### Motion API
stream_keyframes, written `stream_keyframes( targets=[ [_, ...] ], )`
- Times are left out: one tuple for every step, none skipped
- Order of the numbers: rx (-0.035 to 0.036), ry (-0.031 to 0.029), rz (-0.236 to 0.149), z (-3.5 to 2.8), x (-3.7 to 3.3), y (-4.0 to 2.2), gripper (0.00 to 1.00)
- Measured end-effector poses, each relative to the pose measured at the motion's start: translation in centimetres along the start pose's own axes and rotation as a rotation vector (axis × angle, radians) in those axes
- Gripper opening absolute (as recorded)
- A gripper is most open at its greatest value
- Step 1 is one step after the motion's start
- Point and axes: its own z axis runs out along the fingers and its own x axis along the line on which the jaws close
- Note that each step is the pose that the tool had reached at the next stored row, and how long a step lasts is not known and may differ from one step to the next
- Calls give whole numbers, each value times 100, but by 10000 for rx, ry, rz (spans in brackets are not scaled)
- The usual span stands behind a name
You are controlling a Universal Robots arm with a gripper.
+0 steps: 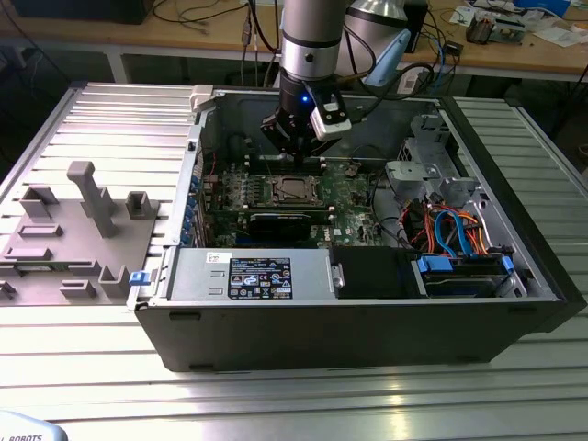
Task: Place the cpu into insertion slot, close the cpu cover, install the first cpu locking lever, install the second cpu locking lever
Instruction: 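Install the first cpu locking lever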
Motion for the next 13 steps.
stream_keyframes(
  targets=[
    [0, 0, -14, 0, 0, 0, 11],
    [0, -1, -22, 0, 0, 0, 11],
    [-1, -1, -30, 0, 0, 0, 11],
    [0, -1, -44, 0, 0, 0, 11],
    [0, -1, -59, 0, 0, 0, 11],
    [0, -1, -78, 0, 0, 0, 11],
    [0, -1, -91, 0, 0, 0, 11],
    [-1, -2, -106, 0, 0, 0, 11],
    [-1, -2, -116, 0, 0, 0, 11],
    [0, -2, -123, 0, 0, 0, 11],
    [-1, -3, -138, 0, 0, 0, 11],
    [-1, -3, -145, 0, 0, 0, 11],
    [-1, -3, -152, 0, 0, 0, 11]
  ],
)
